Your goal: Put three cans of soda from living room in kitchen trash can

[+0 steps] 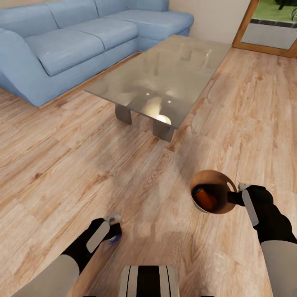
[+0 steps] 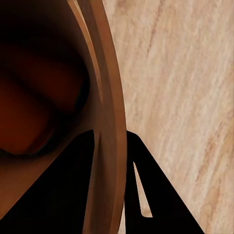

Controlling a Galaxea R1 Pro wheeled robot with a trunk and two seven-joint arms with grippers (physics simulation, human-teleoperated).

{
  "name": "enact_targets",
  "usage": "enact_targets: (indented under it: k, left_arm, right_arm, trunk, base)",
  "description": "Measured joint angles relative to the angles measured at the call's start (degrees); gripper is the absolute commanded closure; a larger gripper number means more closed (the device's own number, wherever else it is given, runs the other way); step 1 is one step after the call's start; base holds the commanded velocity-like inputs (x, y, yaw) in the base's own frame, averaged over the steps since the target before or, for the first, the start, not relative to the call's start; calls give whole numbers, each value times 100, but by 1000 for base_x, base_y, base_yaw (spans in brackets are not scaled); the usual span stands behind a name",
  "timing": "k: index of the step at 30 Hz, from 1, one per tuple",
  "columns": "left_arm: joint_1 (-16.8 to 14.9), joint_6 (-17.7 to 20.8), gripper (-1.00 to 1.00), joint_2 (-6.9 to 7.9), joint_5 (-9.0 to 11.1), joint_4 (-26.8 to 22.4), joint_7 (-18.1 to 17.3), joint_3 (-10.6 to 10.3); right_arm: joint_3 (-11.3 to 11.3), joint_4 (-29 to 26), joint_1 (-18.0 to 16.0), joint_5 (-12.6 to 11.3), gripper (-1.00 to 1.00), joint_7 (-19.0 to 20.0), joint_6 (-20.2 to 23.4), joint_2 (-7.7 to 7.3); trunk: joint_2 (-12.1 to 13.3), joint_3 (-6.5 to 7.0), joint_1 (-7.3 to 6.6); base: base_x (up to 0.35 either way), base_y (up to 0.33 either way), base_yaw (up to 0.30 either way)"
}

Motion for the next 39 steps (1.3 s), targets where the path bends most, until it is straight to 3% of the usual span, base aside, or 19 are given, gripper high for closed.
enact_targets:
  k: [9, 14, 19, 25, 31, 33, 35, 39]
  left_arm:
    - [14, 405, 100, 2, 6, -690, 47, 8]
    - [14, 898, 100, -8, 8, -1425, 168, 50]
    - [13, 1639, 100, -14, 16, -2683, 758, 71]
    - [13, 2096, 100, -69, 78, -3335, 1266, 85]
    - [-2, 2271, 100, -241, 172, -3633, 1395, 81]
    - [-8, 2355, 100, -327, 198, -3766, 1409, 80]
    - [-16, 2490, 100, -530, 322, -4030, 1414, 77]
    - [-17, 2571, 100, -652, 344, -4139, 1436, 56]
  right_arm:
    - [0, 121, 0, 3, 100, 1, 0, -4]
    - [-1, 191, 0, 6, 100, 2, 0, -5]
    - [-2, 262, 0, 15, 100, 2, 0, -2]
    - [-1, 331, 0, 15, 100, -1, 0, -7]
    - [-4, 469, 3, 5, 100, 6, 0, -2]
    - [-2, 467, 3, -6, 100, 7, 0, 1]
    - [5, 450, 4, -3, 100, 6, 0, 8]
    - [27, 326, 7, -13, 100, 7, 0, 11]
  trunk:
    - [12, 199, 101]
    - [19, 310, 155]
    - [25, 421, 208]
    - [33, 554, 279]
    - [42, 686, 267]
    - [44, 730, 262]
    - [47, 775, 257]
    - [52, 863, 247]
  base:
    - [0, 0, 0]
    - [0, 0, 0]
    - [0, 0, 0]
    - [0, 0, 0]
    - [0, 0, 0]
    - [0, 0, 0]
    - [0, 0, 0]
    - [0, 0, 0]
